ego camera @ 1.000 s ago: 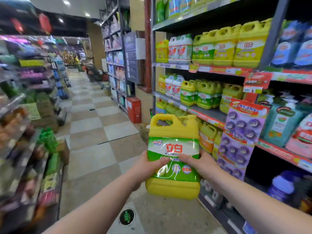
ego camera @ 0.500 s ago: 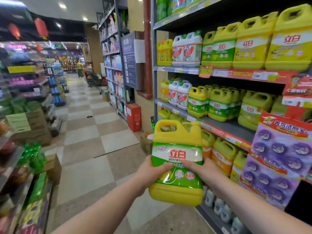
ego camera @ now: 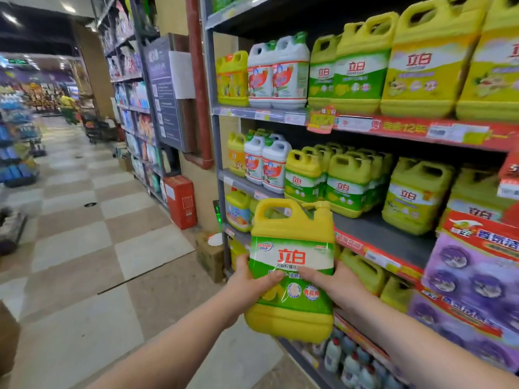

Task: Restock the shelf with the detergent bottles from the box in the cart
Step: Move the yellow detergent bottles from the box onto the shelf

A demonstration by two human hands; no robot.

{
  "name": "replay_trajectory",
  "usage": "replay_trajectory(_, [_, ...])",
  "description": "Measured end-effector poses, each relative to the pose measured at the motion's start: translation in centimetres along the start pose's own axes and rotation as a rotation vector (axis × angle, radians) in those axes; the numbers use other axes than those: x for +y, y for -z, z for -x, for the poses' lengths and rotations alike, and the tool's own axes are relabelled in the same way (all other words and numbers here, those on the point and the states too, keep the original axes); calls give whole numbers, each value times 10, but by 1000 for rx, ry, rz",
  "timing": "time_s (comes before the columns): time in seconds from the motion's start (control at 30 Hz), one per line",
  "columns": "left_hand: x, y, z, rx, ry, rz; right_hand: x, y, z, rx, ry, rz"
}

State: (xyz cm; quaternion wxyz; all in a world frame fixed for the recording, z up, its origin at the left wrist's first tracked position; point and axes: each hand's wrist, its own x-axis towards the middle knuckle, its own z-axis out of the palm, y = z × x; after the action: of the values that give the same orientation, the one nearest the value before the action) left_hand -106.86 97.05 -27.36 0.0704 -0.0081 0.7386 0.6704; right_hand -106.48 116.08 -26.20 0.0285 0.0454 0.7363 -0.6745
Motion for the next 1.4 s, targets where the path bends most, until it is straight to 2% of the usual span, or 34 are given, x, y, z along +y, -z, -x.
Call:
replay_trajectory(0.3, [20,-1,-161,-236,-88,-63,-11,6,-114,251,22,47])
replay_trajectory(0.4, [31,5,-215,-341,-69,-53,-18,2,-153,317,12,52])
replay_trajectory(0.53, [38,4,-266,-416,-104,-180,-13,-2,-183,417,-7,5])
replay_trajectory(0.7, [28,-25,-300,-553,-65,-142,1,18,-201,526,-81,4])
replay_trajectory(0.9, [34,-64,-345,-574,-122,-145,1,51,-235,655,-48,4])
replay_trajectory(1.0, [40,-78,-364,-548,-198,-170,0,68,-253,660,-7,-10])
replay_trajectory(1.13, [58,-103,-398,-467,-322,-323,3,95,-284,688,22,-5])
replay_trajectory(1.27, [66,-115,-427,-480,-358,-460,9,111,-314,735,69,31])
replay_trajectory(1.33, [75,-112,-441,-402,-488,-607,12,116,-325,738,90,62])
replay_trajectory(1.4, [87,-103,-454,-243,-720,-790,16,120,-334,732,100,81])
